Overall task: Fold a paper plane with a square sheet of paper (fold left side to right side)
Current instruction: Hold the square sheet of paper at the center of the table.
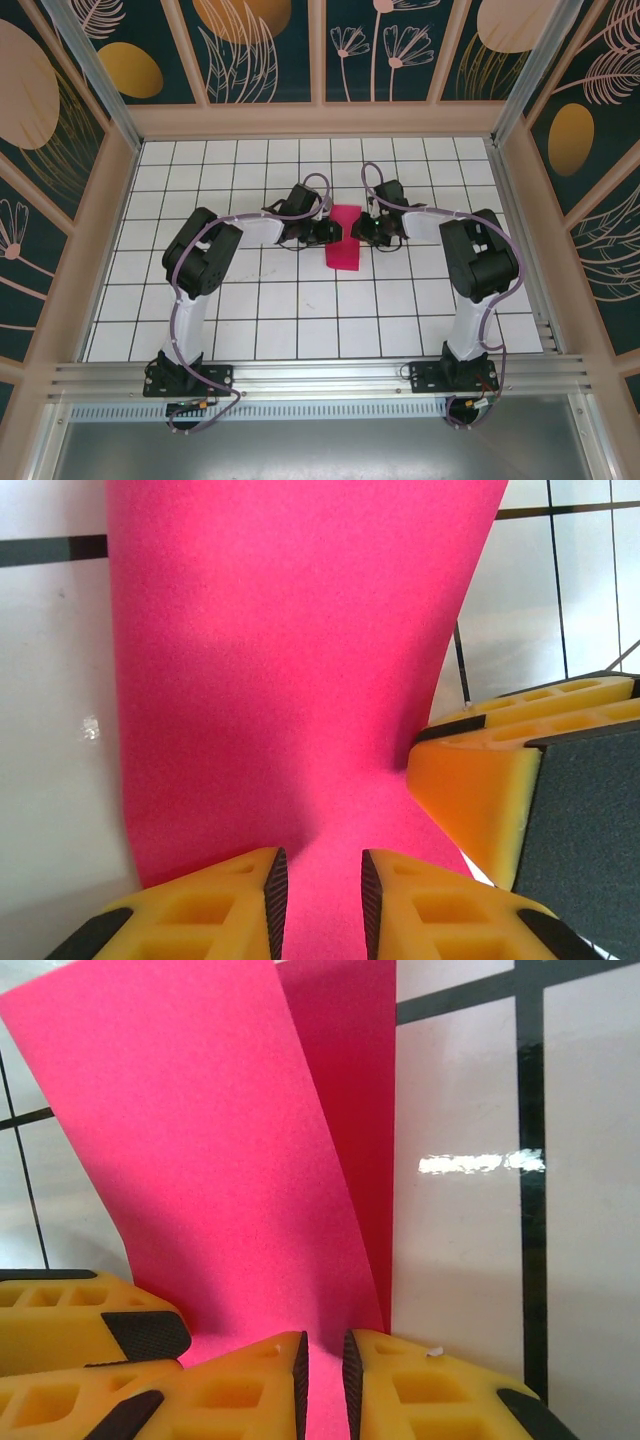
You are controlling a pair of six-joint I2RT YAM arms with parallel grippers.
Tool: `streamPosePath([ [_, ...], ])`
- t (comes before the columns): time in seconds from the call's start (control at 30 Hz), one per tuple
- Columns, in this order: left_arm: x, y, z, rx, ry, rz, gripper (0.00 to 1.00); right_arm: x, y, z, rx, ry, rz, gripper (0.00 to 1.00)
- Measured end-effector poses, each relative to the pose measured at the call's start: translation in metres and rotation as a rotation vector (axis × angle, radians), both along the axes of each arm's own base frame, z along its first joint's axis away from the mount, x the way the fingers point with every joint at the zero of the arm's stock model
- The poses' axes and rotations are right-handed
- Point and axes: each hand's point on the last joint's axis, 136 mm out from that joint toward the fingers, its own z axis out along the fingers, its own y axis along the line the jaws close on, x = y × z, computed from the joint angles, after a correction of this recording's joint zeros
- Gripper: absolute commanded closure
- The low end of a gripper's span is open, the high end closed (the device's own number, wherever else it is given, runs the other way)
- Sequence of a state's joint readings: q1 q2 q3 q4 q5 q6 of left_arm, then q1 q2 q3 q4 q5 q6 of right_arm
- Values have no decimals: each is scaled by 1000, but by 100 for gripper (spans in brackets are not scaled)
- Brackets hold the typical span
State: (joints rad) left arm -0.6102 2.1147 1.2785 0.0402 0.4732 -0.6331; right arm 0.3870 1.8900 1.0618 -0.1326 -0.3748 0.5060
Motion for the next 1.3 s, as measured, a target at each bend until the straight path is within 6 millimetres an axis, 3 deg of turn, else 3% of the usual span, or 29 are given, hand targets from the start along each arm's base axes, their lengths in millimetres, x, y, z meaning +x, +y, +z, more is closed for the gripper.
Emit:
streamPosePath([
  [0.17, 0, 0, 0, 5, -7, 4, 70, 11, -3, 11, 13, -26, -13, 81],
  [0.43, 0, 0, 0, 7, -8, 5, 71, 35, 12, 35, 86, -86, 8, 81],
  [0.57, 0, 0, 0, 7, -8, 5, 71, 46, 18, 25, 95, -76, 15, 81],
  [0.77, 0, 0, 0, 8, -9, 4, 69, 42, 19, -1, 69, -23, 16, 81],
  [1.3, -11, 1, 17, 7, -20, -29, 66, 44, 18, -2, 52, -23, 12, 81],
])
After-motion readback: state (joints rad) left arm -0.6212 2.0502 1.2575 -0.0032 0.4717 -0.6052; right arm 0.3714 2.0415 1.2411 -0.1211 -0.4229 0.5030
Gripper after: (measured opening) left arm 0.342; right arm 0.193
